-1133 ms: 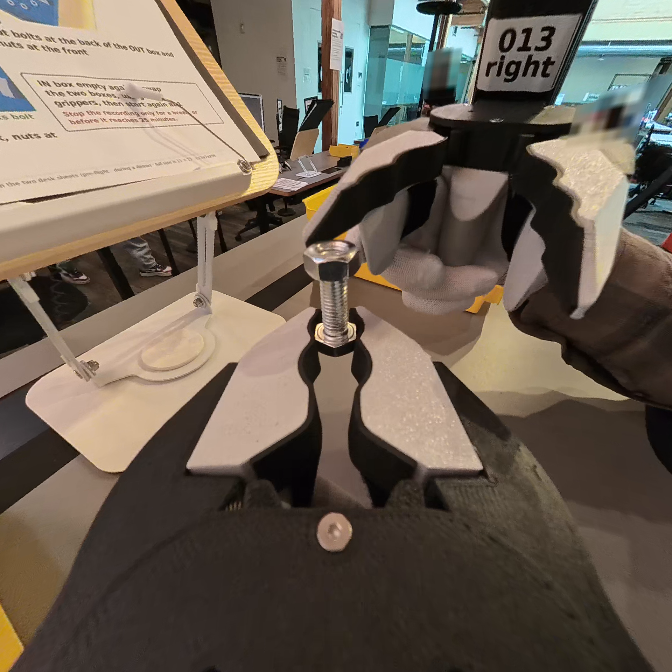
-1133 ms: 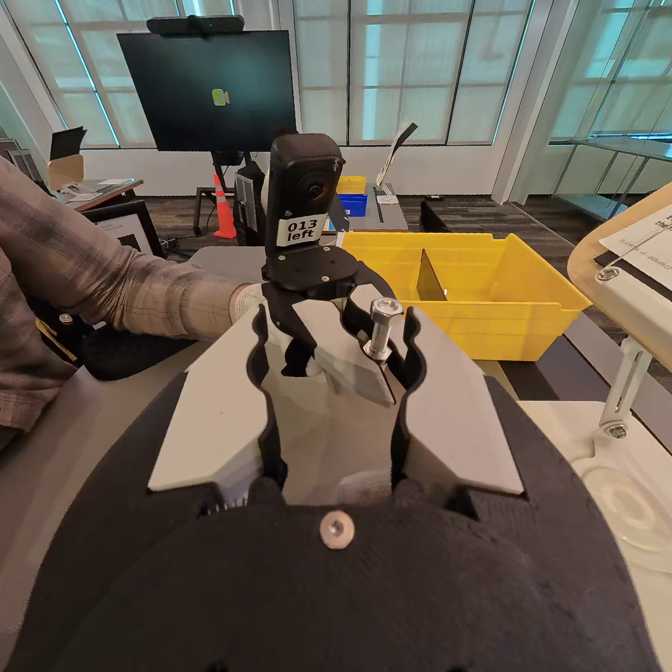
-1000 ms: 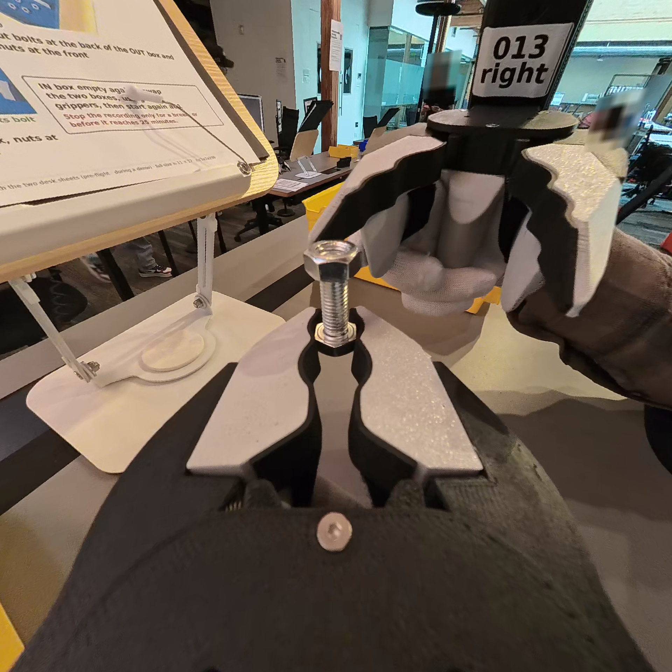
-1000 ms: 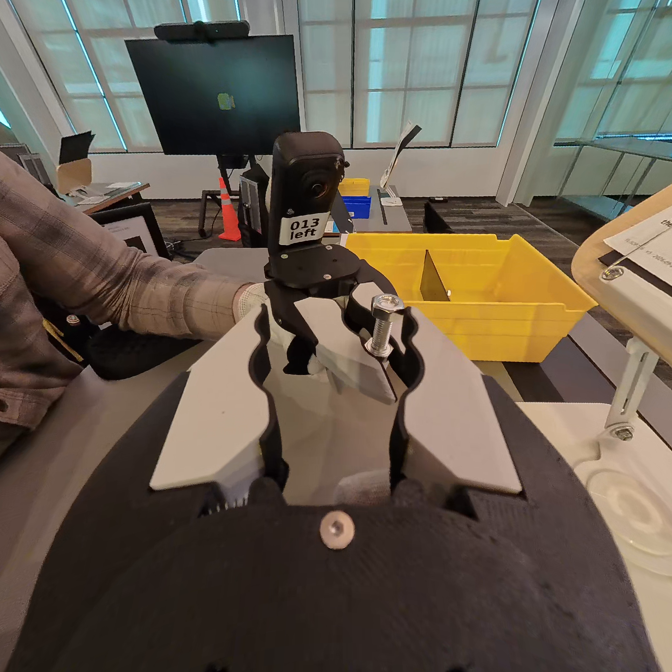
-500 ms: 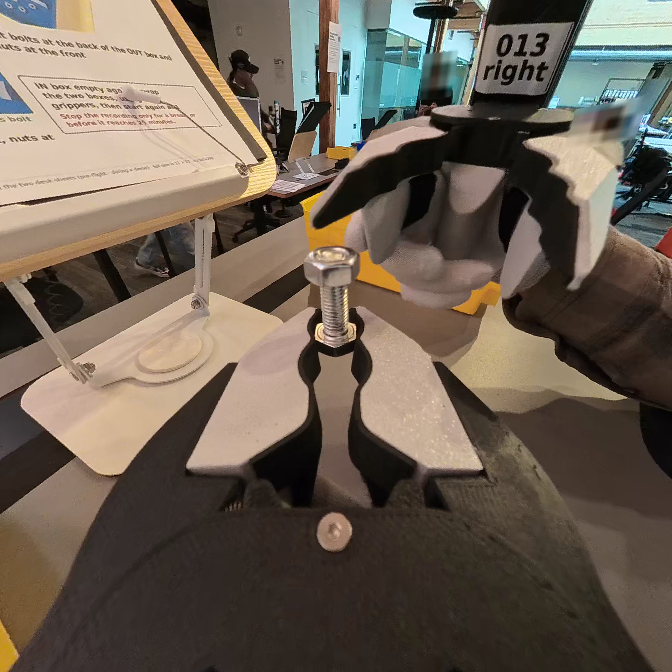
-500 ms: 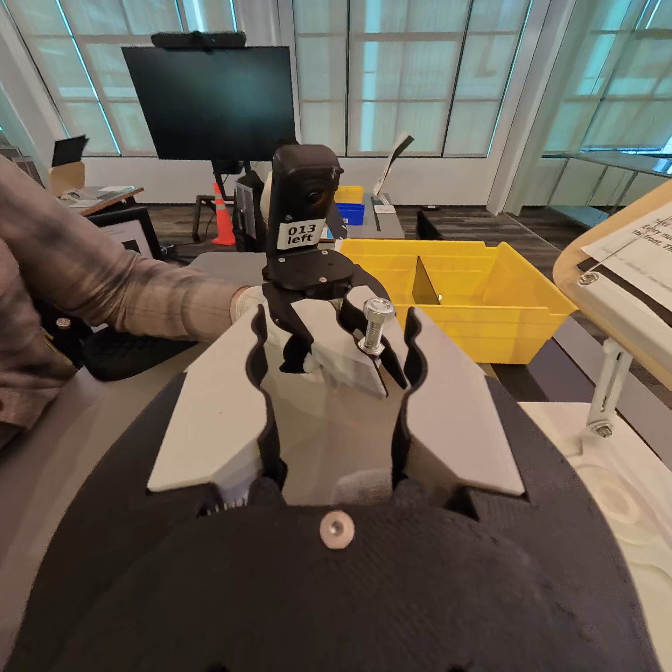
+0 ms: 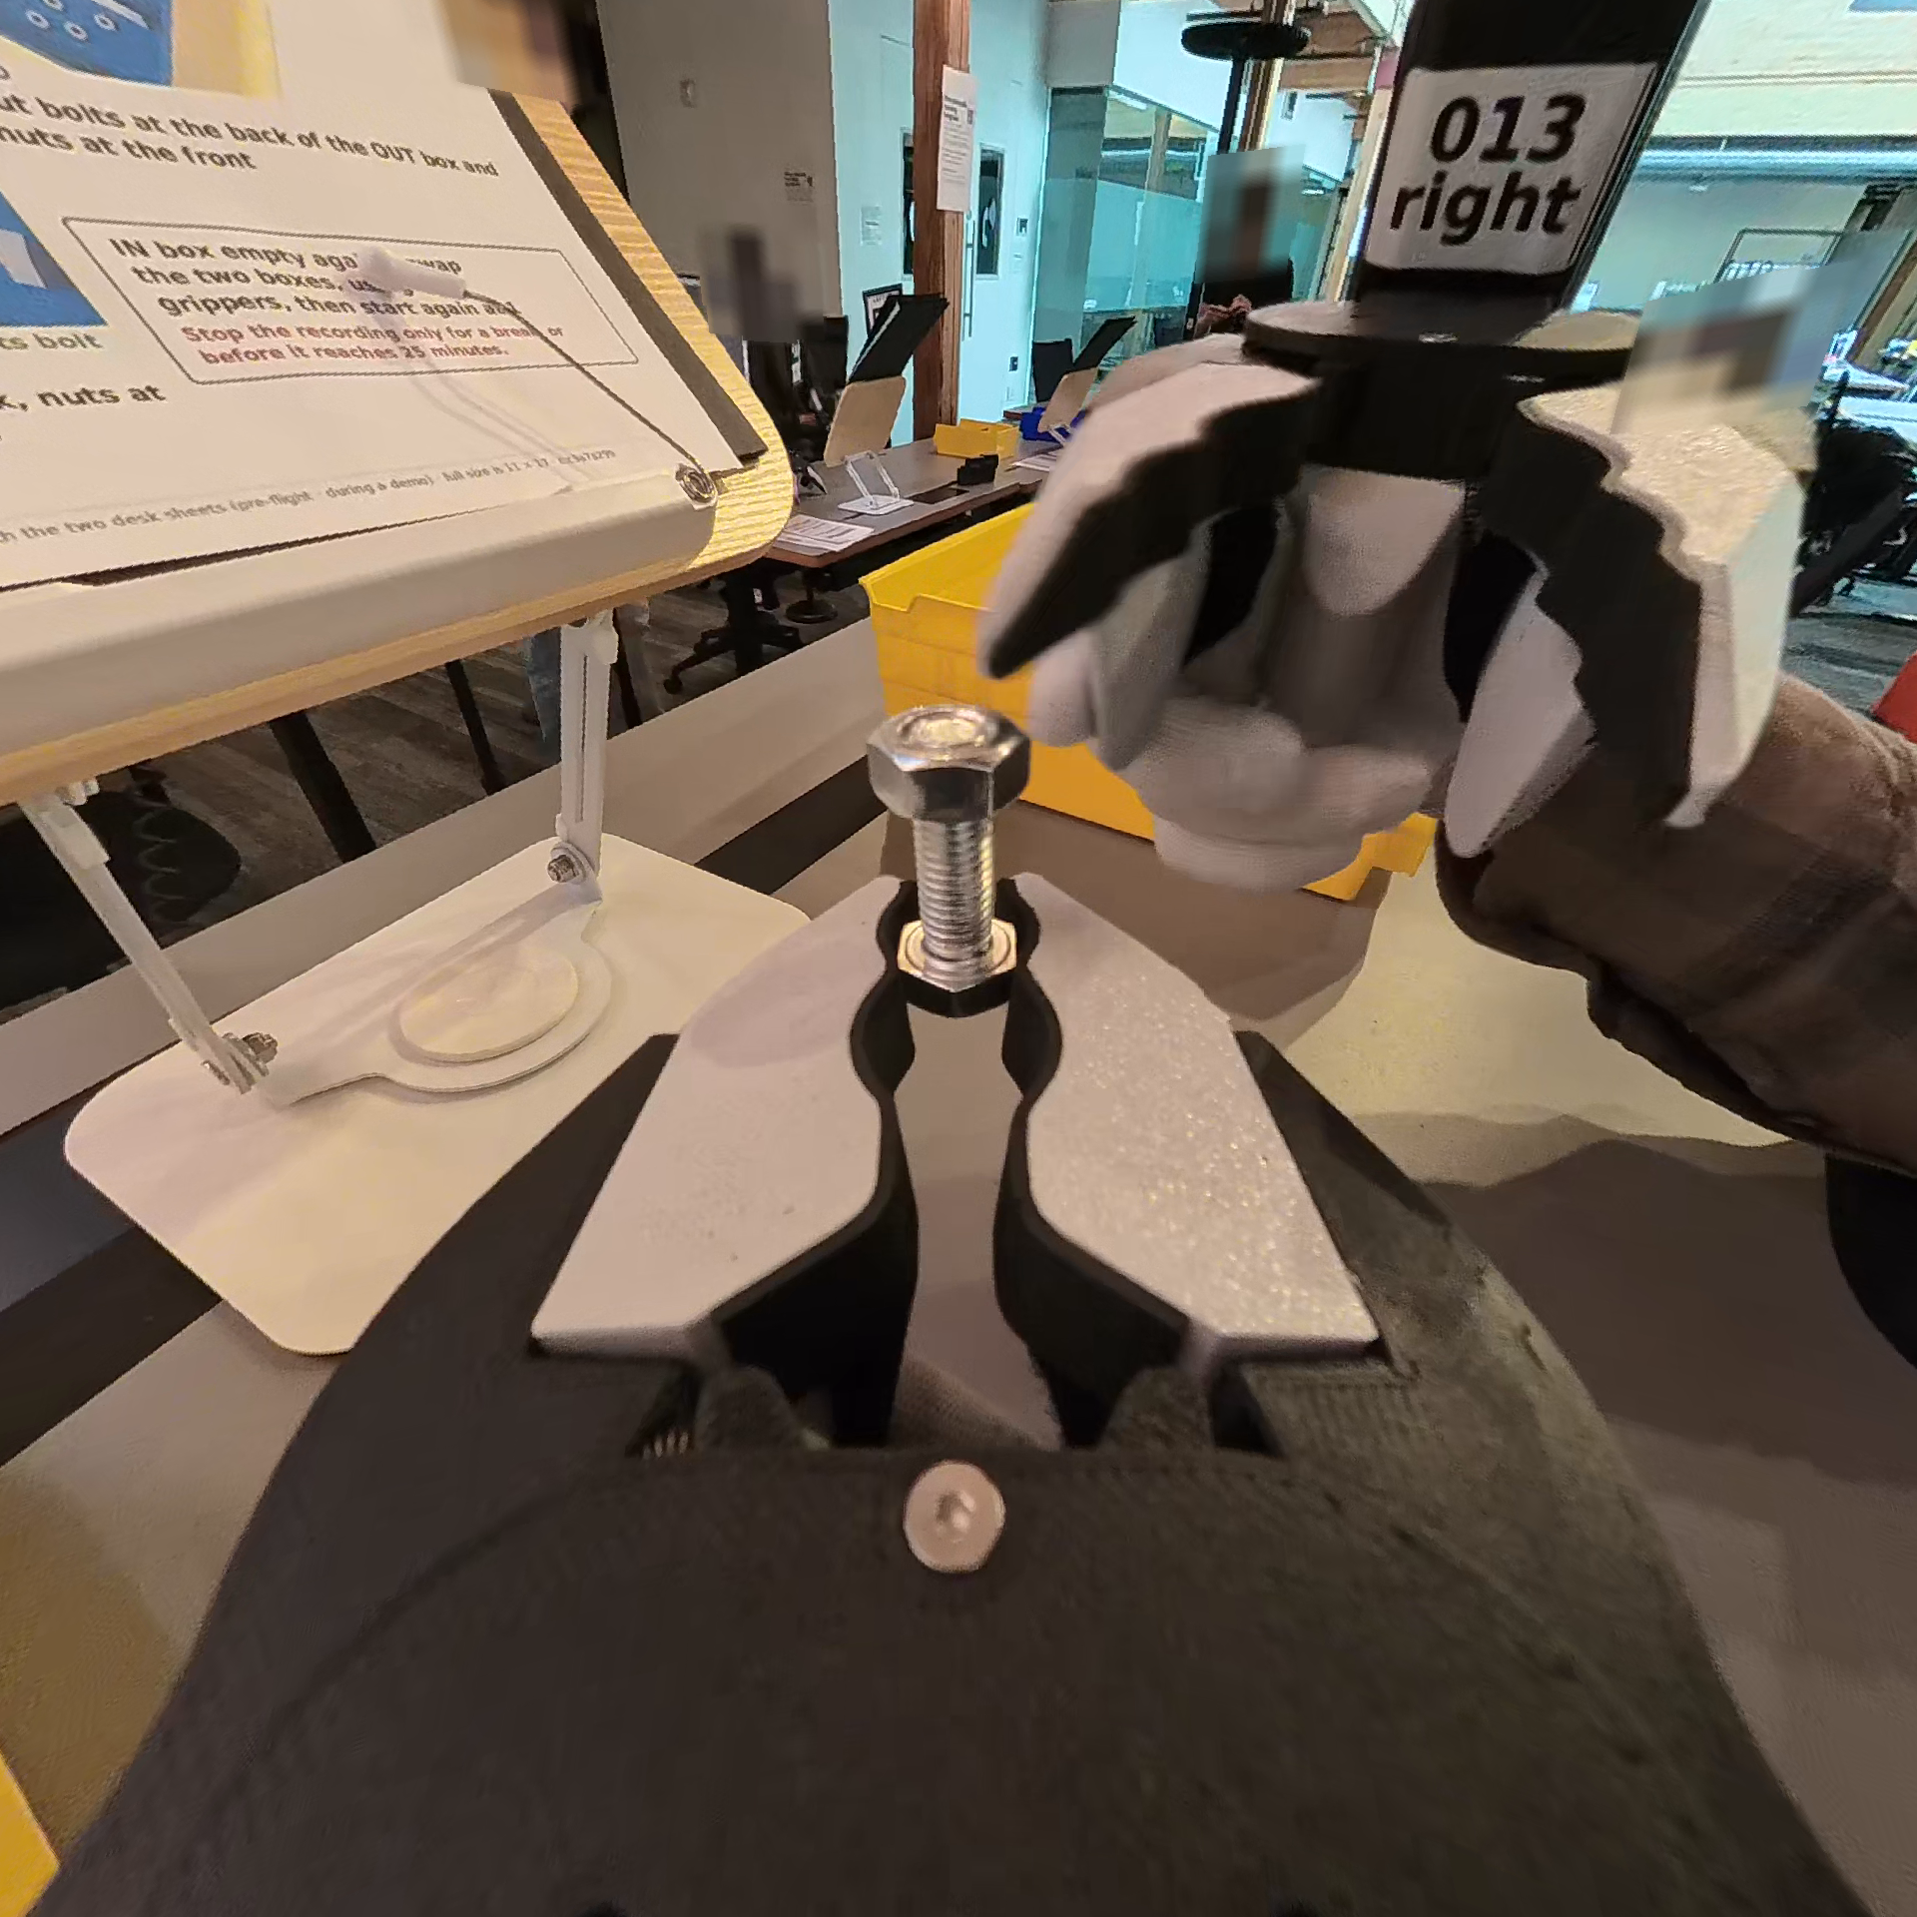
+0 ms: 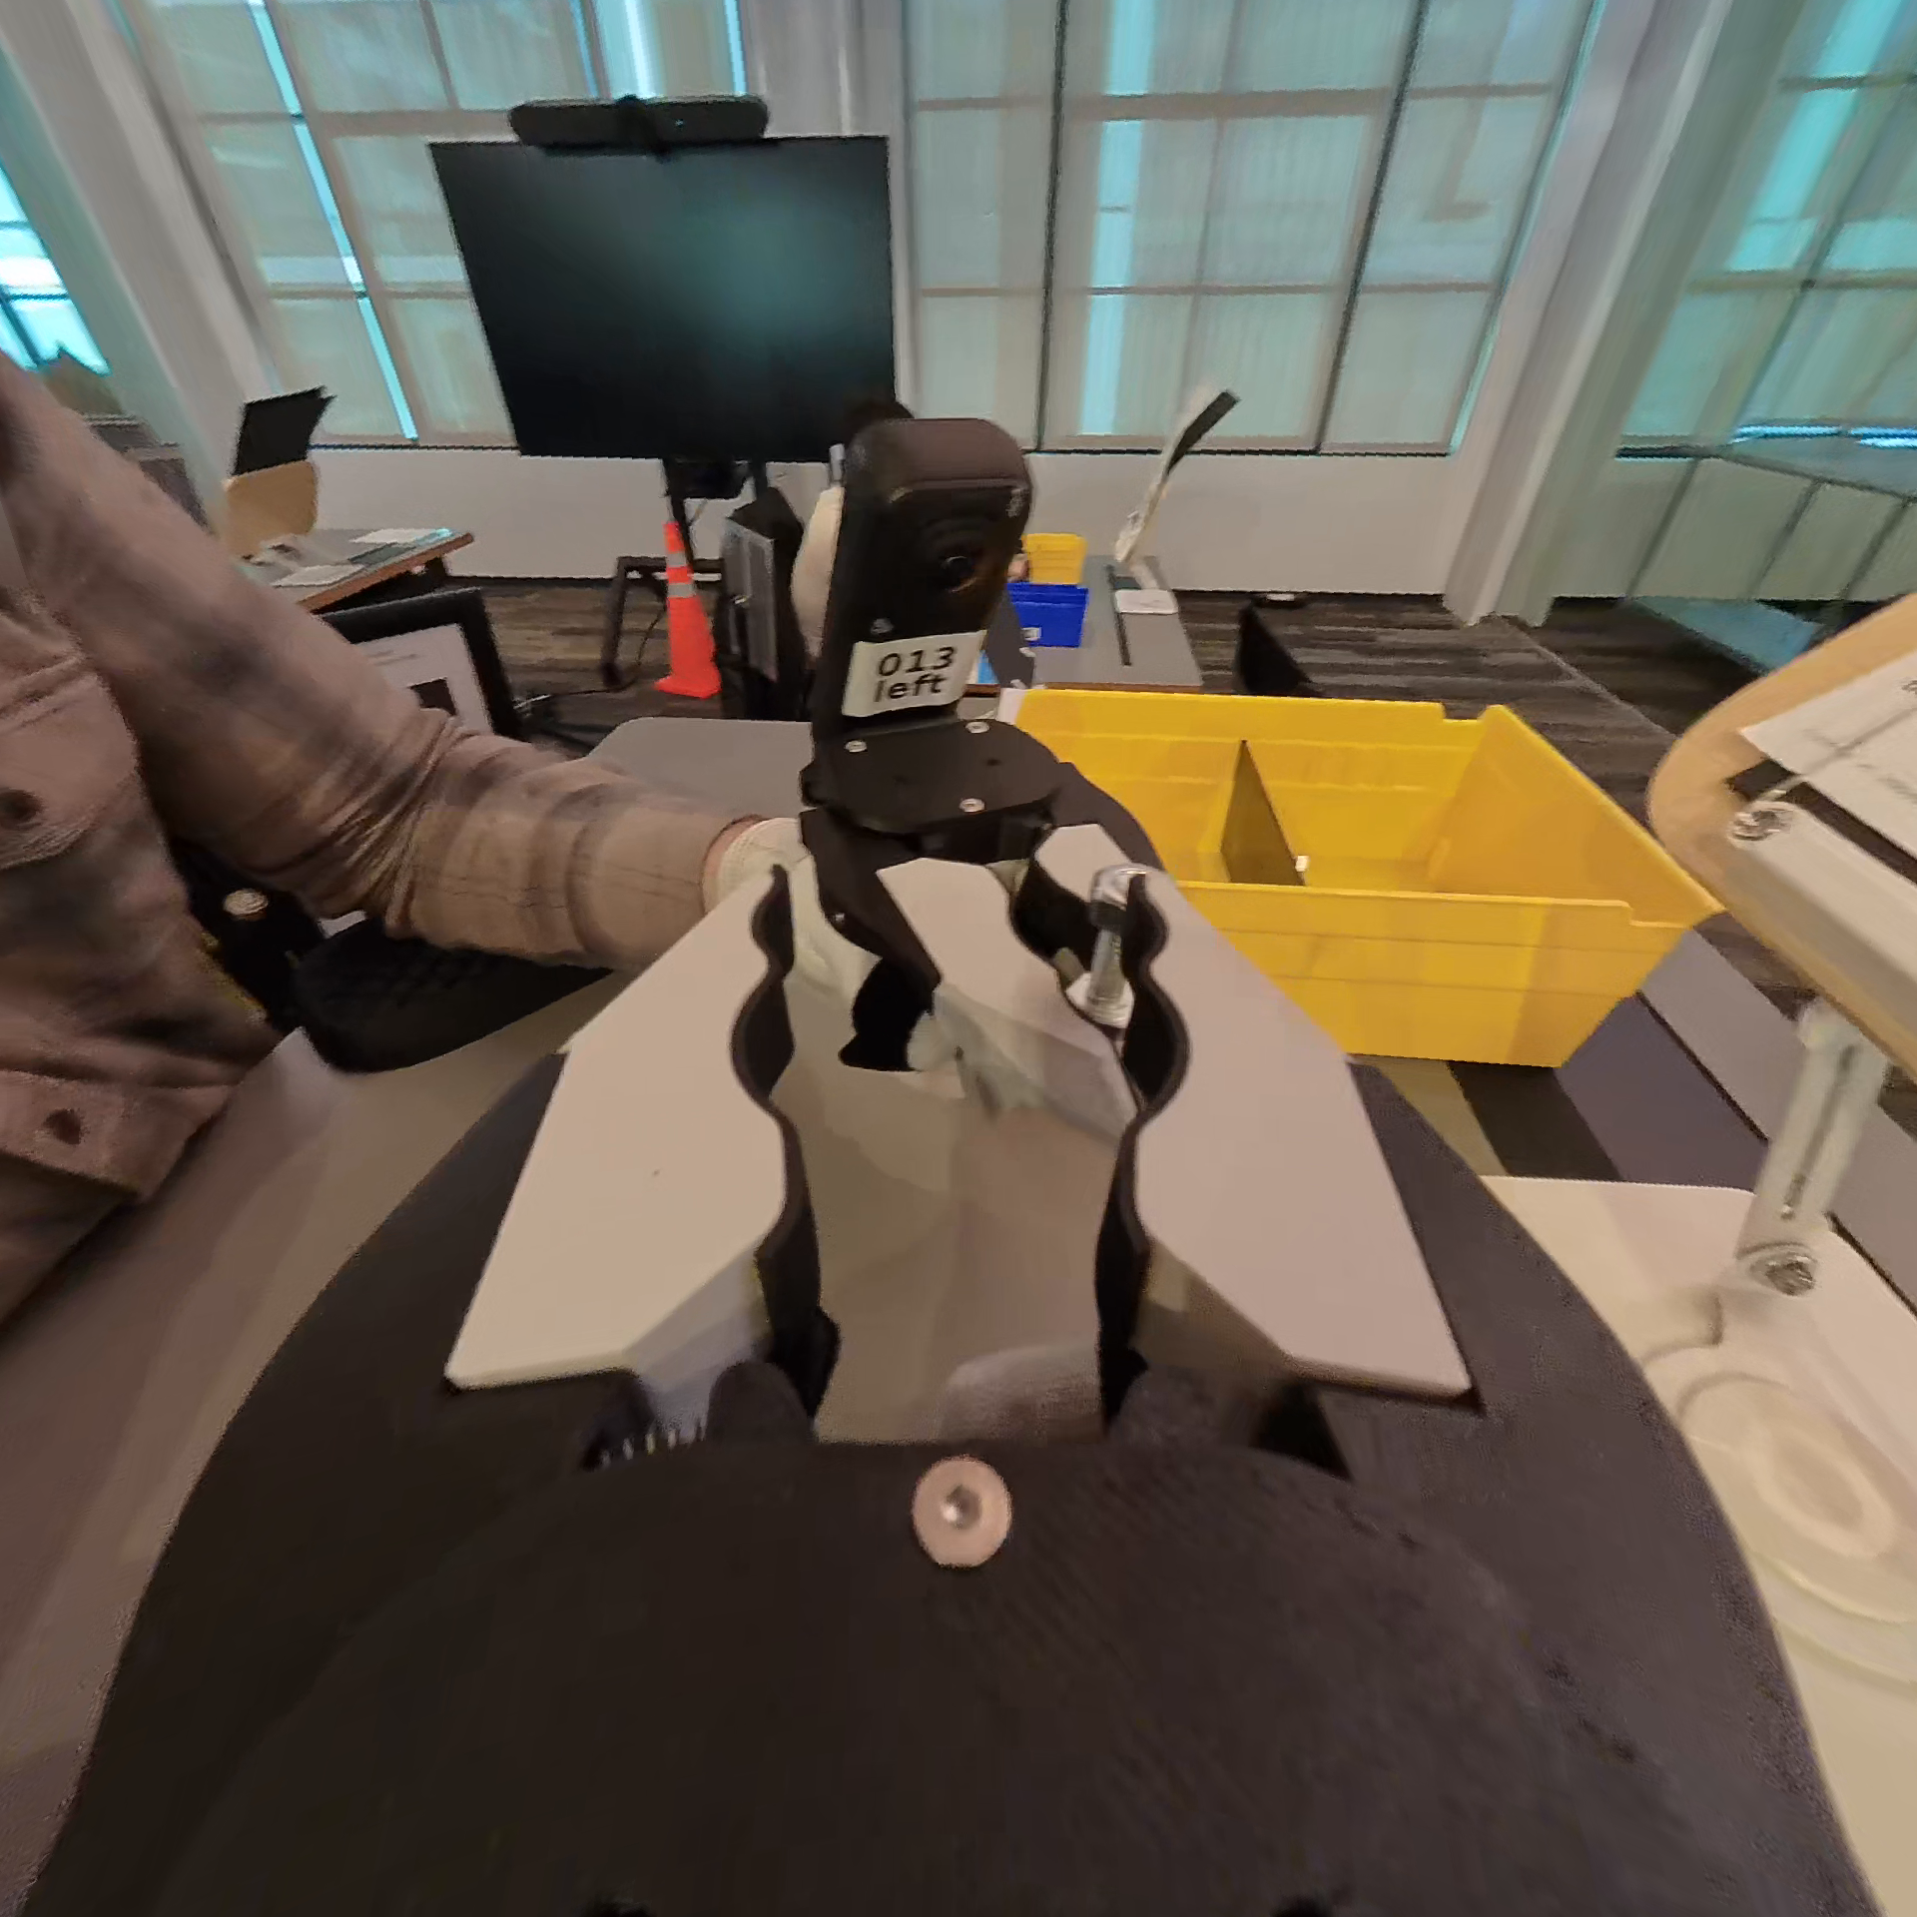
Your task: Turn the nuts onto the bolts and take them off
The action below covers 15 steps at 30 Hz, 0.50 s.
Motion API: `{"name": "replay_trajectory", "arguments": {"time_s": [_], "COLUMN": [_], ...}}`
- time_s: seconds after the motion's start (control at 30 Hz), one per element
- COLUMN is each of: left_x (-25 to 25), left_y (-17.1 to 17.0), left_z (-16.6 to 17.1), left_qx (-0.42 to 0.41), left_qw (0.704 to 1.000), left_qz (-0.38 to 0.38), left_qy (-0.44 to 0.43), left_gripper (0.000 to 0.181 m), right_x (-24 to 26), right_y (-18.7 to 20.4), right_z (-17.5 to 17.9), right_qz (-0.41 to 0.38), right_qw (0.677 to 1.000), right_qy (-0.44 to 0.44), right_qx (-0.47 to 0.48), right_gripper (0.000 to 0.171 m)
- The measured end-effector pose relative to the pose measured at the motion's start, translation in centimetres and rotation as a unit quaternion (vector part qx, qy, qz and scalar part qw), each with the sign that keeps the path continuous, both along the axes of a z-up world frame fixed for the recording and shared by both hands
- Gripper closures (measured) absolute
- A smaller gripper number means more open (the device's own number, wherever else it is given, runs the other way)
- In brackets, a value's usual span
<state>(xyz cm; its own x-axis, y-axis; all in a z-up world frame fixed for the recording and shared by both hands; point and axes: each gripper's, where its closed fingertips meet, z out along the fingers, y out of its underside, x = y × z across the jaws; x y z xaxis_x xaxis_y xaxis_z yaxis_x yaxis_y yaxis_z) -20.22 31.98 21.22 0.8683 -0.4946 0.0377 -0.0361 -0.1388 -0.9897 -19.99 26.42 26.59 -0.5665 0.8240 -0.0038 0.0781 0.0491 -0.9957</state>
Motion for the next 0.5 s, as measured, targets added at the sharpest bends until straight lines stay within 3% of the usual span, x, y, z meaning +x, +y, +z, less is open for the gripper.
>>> {"name": "replay_trajectory", "arguments": {"time_s": [0.07, 0.3, 0.33, 0.37, 0.5], "left_x": [0.1, 0.1, 0.1, 0.0, 0.3], "left_y": [0.0, 0.0, -0.1, 0.0, -0.1], "left_z": [0.0, 0.0, -0.1, -0.1, 0.0], "left_qx": [0.000, 0.000, 0.000, -0.001, 0.002], "left_qw": [1.000, 1.000, 1.000, 1.000, 1.000], "left_qz": [-0.001, -0.002, -0.001, 0.001, -0.005], "left_qy": [0.001, 0.002, 0.003, 0.001, 0.005], "left_gripper": [0.167, 0.167, 0.167, 0.167, 0.167], "right_x": [-0.5, -0.4, 0.0, 1.0, 1.0], "right_y": [0.6, 0.0, -0.1, -0.8, -0.2], "right_z": [-0.3, -0.7, -0.6, -0.4, -0.3], "right_qz": [-0.021, -0.008, 0.004, 0.042, 0.026], "right_qw": [1.000, 1.000, 1.000, 0.999, 1.000], "right_qy": [-0.004, -0.010, -0.012, -0.011, -0.009], "right_qx": [0.003, 0.007, 0.002, 0.000, 0.003], "right_gripper": [0.094, 0.097, 0.105, 0.139, 0.134]}}
